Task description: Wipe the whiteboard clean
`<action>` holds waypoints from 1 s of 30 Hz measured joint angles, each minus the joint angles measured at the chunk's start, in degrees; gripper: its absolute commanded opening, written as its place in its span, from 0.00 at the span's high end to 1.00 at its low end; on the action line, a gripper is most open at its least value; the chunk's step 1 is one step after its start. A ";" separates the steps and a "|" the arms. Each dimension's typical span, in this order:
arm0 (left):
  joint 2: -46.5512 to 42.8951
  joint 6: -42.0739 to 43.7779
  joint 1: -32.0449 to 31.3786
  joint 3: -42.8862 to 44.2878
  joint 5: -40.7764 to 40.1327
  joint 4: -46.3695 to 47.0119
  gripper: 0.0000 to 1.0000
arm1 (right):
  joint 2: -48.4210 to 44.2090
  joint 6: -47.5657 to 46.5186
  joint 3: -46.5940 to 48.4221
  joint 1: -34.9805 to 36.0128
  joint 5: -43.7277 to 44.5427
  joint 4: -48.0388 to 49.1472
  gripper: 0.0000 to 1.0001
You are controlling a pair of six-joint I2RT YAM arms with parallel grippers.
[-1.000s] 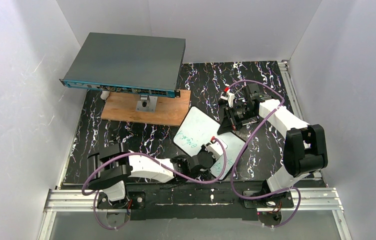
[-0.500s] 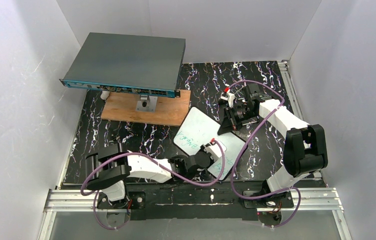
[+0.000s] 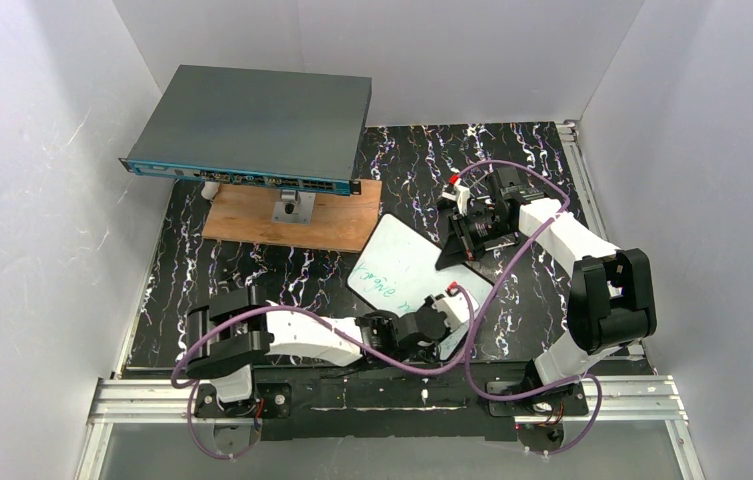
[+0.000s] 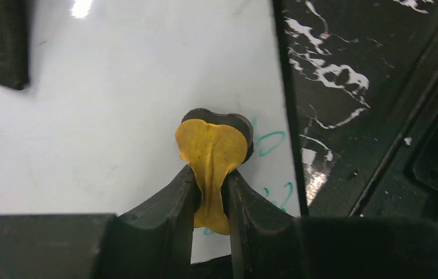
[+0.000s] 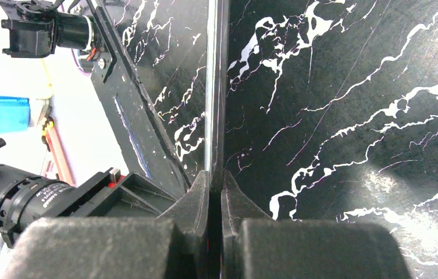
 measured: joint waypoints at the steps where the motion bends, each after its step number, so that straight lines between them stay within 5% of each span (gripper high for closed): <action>1: -0.15 -1.44 0.42 0.35 -0.11 -0.94 1.00 | 0.00 0.00 0.00 0.00 0.00 0.07 0.99; 10: -4.90 -9.62 7.30 -0.81 -2.78 -6.82 1.00 | 0.00 0.02 0.00 -0.02 0.00 0.13 0.99; 23: 2.01 -2.01 -0.94 6.01 6.36 -5.51 1.00 | 0.00 -0.09 0.00 0.33 -0.17 -0.22 0.99; 30: 2.73 -3.82 -0.81 8.31 4.22 -9.18 1.00 | 0.00 -0.52 0.00 0.42 -0.31 -0.24 0.99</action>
